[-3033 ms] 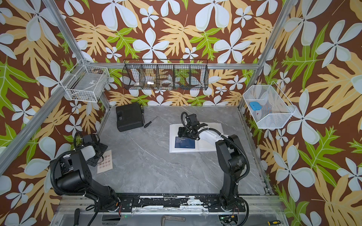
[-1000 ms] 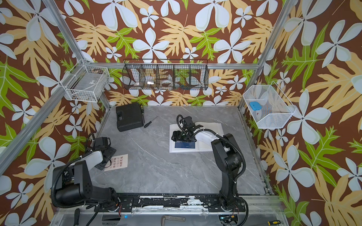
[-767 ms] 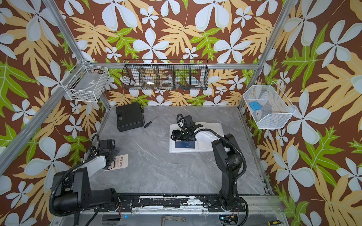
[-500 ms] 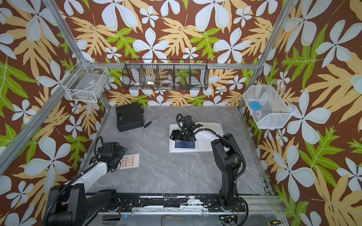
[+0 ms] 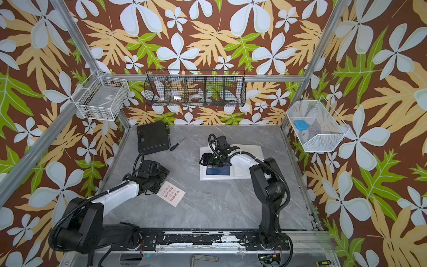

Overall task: Place the photos into the photo albums
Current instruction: Move the photo to the center of the board.

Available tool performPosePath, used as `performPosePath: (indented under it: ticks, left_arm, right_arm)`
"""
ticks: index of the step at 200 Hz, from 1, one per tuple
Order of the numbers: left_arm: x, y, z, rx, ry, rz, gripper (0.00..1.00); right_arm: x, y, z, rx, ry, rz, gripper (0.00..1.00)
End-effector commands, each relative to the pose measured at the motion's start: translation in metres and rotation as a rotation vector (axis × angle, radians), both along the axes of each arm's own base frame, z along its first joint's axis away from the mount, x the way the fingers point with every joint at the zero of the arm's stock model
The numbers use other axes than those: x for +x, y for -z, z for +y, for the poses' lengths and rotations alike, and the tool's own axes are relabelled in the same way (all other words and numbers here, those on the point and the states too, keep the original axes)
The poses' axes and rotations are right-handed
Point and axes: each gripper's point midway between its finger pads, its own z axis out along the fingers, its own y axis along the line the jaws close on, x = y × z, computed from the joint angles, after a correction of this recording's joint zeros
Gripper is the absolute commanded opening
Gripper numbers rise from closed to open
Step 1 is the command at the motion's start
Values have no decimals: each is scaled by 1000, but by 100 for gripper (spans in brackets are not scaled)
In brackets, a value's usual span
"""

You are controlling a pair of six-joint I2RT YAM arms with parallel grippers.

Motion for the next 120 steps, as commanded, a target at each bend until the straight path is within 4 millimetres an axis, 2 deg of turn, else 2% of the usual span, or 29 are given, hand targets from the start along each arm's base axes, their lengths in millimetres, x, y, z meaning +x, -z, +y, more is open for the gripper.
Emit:
performPosePath:
  ticks: [1,29,60,91,120]
  left_arm:
    - [-22,4,17,121,31,96,100]
    - [-44,5,27,135,0,109,100]
    - [-62,17,19,43,-11,89,100]
    - [-67,21,12,15,50,61,100]
    - [-75,29,5,-22,85,46,100]
  right_arm:
    - [-11,-2,10,44,-62,13,80]
    - [-26,-3,31,59,-162,16,75]
    - [-47,1,51,81,-248,43,68]
    - [-67,8,55,87,-271,88,60]
    - [-82,10,52,103,-202,137,59]
